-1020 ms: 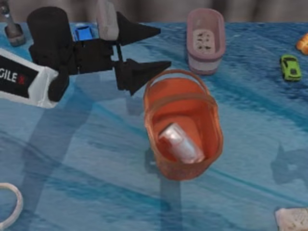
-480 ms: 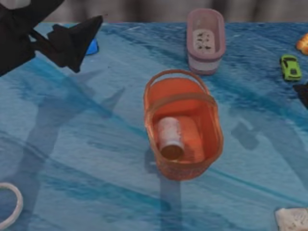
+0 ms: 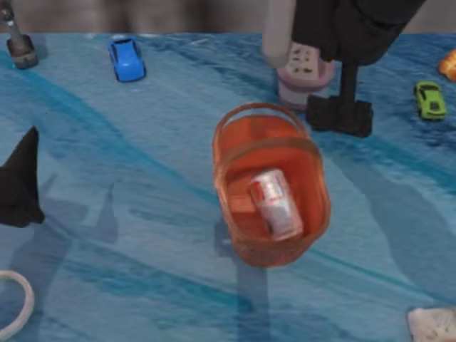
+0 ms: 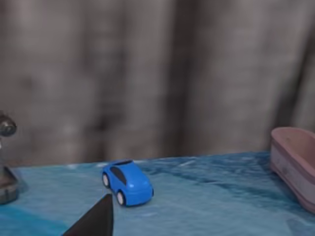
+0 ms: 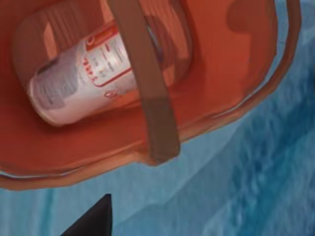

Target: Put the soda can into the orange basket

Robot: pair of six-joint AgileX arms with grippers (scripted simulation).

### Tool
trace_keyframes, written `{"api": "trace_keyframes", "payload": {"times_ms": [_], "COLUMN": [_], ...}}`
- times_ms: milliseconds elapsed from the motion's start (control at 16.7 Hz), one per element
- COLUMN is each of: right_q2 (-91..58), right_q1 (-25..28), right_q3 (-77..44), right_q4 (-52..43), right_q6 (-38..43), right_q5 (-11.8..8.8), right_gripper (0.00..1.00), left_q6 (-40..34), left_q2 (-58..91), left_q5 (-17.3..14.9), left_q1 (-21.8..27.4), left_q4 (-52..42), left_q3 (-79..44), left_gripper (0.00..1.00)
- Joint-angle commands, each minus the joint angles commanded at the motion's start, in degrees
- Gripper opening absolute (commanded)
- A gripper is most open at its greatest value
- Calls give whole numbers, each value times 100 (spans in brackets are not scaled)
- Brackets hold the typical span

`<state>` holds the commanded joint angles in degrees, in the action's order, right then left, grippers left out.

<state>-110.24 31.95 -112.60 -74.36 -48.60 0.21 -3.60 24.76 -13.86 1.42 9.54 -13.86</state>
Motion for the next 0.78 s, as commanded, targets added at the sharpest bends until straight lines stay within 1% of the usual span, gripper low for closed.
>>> {"api": "trace_keyframes", "payload": {"times_ms": [180,360,480,780], "right_q2": [-1280,-2090,-2328,-2361], "right_q1": [346,569,635,615], "right_q3": [-1221,-1969,-2184,-2201], "right_q4": [-880,-1446,-1613,-1625], "right_q6": [-526,-871,-979,-988], "right_q5": [7,8,10,10], "right_gripper": [100,100,100,100], "left_q6": [161,301,353,360], "left_q2": [-1367,-2192,-2440,-2476], "left_q5": [724,1208,1363,1386], "left_q1": [-147,-232,-254,-257], "left_q4": [-547,-857,-943,-954], "left_q3": [751,1221,1365,1386], "left_gripper": [100,100,100,100]}}
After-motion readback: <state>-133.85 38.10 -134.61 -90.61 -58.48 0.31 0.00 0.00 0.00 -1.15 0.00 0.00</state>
